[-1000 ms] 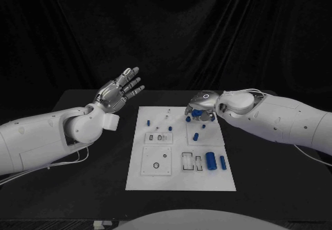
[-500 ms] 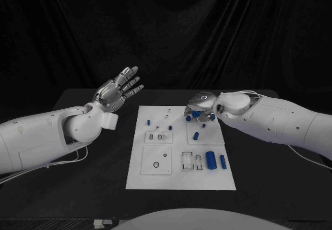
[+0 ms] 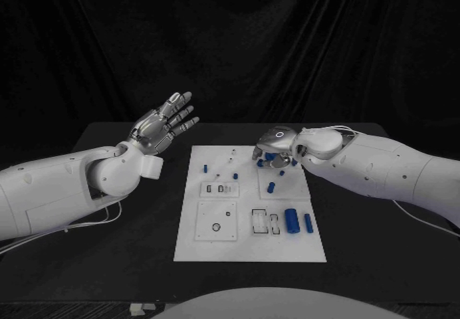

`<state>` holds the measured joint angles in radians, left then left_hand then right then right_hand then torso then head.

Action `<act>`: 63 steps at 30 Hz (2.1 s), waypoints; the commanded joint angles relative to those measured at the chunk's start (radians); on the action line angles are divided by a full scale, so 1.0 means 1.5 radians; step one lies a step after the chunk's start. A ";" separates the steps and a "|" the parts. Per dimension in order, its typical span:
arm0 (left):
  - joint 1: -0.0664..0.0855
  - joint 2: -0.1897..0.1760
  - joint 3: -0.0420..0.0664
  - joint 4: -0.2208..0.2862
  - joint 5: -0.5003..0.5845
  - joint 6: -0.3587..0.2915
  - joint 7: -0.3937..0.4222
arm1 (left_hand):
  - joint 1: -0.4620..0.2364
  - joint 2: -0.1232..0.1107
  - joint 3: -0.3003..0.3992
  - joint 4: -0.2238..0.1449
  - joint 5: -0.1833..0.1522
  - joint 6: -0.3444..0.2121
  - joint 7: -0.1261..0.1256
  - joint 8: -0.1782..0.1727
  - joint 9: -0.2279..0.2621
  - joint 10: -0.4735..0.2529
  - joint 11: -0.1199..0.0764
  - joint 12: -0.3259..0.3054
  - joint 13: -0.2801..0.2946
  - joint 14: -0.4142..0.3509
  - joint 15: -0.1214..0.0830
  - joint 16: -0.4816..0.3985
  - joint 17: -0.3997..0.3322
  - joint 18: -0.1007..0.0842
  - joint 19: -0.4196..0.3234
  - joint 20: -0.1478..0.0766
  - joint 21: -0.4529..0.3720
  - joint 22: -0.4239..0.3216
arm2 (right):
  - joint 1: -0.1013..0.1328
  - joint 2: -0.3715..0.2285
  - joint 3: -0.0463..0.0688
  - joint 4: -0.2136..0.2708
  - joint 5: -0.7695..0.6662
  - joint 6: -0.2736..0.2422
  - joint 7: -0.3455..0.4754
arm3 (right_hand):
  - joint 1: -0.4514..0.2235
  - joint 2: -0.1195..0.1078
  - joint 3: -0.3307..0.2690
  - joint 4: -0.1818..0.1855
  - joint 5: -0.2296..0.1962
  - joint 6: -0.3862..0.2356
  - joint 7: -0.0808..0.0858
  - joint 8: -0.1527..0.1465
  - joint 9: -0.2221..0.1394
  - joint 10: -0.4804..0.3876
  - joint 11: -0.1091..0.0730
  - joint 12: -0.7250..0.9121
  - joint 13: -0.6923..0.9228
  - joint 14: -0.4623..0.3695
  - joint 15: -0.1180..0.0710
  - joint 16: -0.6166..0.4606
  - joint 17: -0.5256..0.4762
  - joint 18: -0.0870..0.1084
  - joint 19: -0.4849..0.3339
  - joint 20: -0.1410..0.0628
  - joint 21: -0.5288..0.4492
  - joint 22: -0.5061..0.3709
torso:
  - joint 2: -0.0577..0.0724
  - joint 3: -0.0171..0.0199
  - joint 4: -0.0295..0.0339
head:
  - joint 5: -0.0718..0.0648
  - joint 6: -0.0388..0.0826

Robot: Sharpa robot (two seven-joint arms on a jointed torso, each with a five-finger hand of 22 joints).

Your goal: Assemble the parts on the task board

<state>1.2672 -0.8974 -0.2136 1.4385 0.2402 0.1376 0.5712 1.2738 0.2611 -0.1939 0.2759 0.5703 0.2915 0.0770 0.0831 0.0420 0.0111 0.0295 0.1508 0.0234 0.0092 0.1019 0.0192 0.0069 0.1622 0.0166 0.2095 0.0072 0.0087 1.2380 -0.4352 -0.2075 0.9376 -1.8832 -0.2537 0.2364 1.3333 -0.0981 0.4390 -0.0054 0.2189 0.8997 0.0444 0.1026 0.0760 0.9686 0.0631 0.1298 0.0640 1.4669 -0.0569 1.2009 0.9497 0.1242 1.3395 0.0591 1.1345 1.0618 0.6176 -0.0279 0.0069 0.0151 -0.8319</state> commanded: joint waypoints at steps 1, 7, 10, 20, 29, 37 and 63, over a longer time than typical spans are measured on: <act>-0.001 0.001 0.001 0.001 0.003 0.013 0.002 | 0.007 -0.003 0.005 -0.001 0.004 0.007 0.001 0.006 0.001 0.002 0.008 0.004 0.001 0.000 0.003 0.004 0.001 0.010 0.000 0.004 0.004 0.001 | -0.003 0.005 0.000 -0.010 -0.007 -0.015 -0.006 | 0.003 0.004 0.005 0.001 -0.007 0.018 0.001 0.008 0.004 0.006 -0.001 -0.005 0.000 0.001 0.005 -0.005 -0.003 -0.001 -0.007 0.000 -0.005 0.000 | 0.000 -0.0001 -0.0002 | 0.001 -0.001; -0.001 0.002 0.001 -0.001 0.003 0.016 0.000 | 0.008 -0.003 0.006 0.000 0.004 0.013 0.004 0.009 0.002 0.003 0.012 0.011 0.002 0.000 0.002 0.004 0.001 0.010 0.000 0.004 0.004 0.001 | -0.007 0.013 0.000 -0.025 -0.007 -0.021 -0.002 | 0.005 -0.002 0.002 0.004 -0.037 0.049 0.002 0.023 0.015 0.020 -0.006 -0.005 0.002 0.001 0.002 -0.003 -0.002 -0.001 -0.008 -0.002 -0.006 0.004 | 0.000 0.0000 -0.0006 | 0.001 -0.002; -0.001 0.003 0.001 -0.002 0.003 0.018 -0.001 | 0.008 -0.003 0.007 0.000 0.005 0.015 0.006 0.010 0.002 0.004 0.014 0.014 0.003 0.001 0.002 0.006 0.001 0.010 0.000 0.004 0.004 0.001 | -0.009 0.017 0.000 -0.031 -0.007 -0.024 0.001 | 0.005 -0.006 -0.004 0.007 -0.057 0.055 0.000 0.025 0.019 0.035 -0.010 -0.001 0.004 0.000 0.000 -0.004 -0.004 -0.001 -0.009 -0.003 -0.007 0.006 | 0.000 0.0000 -0.0002 | 0.000 -0.003; -0.002 0.003 0.001 -0.003 0.003 0.022 -0.007 | 0.008 -0.003 0.008 0.000 0.005 0.019 0.009 0.014 0.002 0.006 0.017 0.019 0.003 0.002 0.003 0.008 0.002 0.011 0.001 0.005 0.005 0.001 | -0.016 0.025 0.000 -0.050 -0.007 -0.028 0.009 | 0.023 -0.006 -0.001 0.004 -0.057 0.057 -0.002 0.025 0.027 0.078 -0.015 0.017 0.008 -0.008 -0.003 -0.016 -0.023 0.000 -0.014 -0.006 -0.015 0.005 | 0.000 -0.0002 -0.0001 | 0.003 -0.007; -0.002 0.005 0.001 -0.006 0.003 0.026 -0.012 | 0.008 -0.004 0.009 0.001 0.005 0.023 0.010 0.016 0.003 0.007 0.018 0.022 0.004 0.002 0.004 0.010 0.002 0.011 0.002 0.006 0.005 0.002 | -0.018 0.023 0.000 -0.050 -0.007 -0.043 0.019 | 0.050 0.003 0.005 -0.006 -0.043 0.079 0.011 0.035 0.040 0.124 -0.026 0.030 0.012 -0.012 -0.009 -0.022 -0.031 -0.002 -0.014 -0.011 -0.012 0.016 | 0.000 -0.0002 -0.0001 | 0.004 -0.011; -0.003 0.004 0.001 -0.007 0.003 0.025 -0.015 | 0.009 -0.004 0.010 0.001 0.006 0.026 0.012 0.019 0.003 0.008 0.021 0.026 0.004 0.003 0.005 0.011 0.003 0.011 0.003 0.007 0.006 0.002 | -0.014 0.013 0.000 -0.037 -0.007 -0.074 0.035 | 0.062 0.006 0.005 -0.012 -0.030 0.098 0.018 0.043 0.050 0.143 -0.029 0.026 0.011 -0.009 -0.011 -0.021 -0.031 -0.004 -0.011 -0.014 -0.007 0.026 | -0.001 -0.0001 -0.0007 | 0.010 -0.014; 0.002 -0.051 0.001 0.060 -0.190 -0.112 0.118 | 0.044 -0.041 0.000 0.007 -0.026 -0.048 -0.046 -0.005 -0.007 -0.008 -0.043 -0.019 -0.003 -0.006 -0.081 -0.013 -0.005 0.012 -0.011 -0.055 -0.005 -0.006 | 0.084 -0.020 0.000 0.055 -0.007 -0.042 -0.006 | 0.046 0.001 -0.006 0.003 -0.044 0.097 0.019 0.038 0.055 0.143 -0.028 0.008 0.005 -0.009 -0.010 -0.024 -0.034 -0.006 -0.007 -0.013 0.000 0.040 | 0.029 -0.0069 0.0064 | 0.016 0.031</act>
<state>1.2664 -0.9734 -0.2133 1.5240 0.0392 0.0461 0.6398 1.3343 0.2006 -0.1917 0.2845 0.5341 0.2224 0.0153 0.0780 0.0318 0.0000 -0.0257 0.1265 0.0193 -0.0002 -0.0122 0.0035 0.0013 0.1622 -0.0001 0.1323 0.0035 0.0012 1.3623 -0.4682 -0.2072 1.0176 -1.8841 -0.3290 0.2569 1.4091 -0.0968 0.4330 -0.0057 0.1569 1.0470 0.0711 0.1660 0.1585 1.1772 0.0221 0.1467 0.0712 1.4552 -0.0687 1.1682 0.8981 0.1245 1.3258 0.0410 1.1315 1.1201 0.6476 -0.0350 0.0109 0.0396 -0.7911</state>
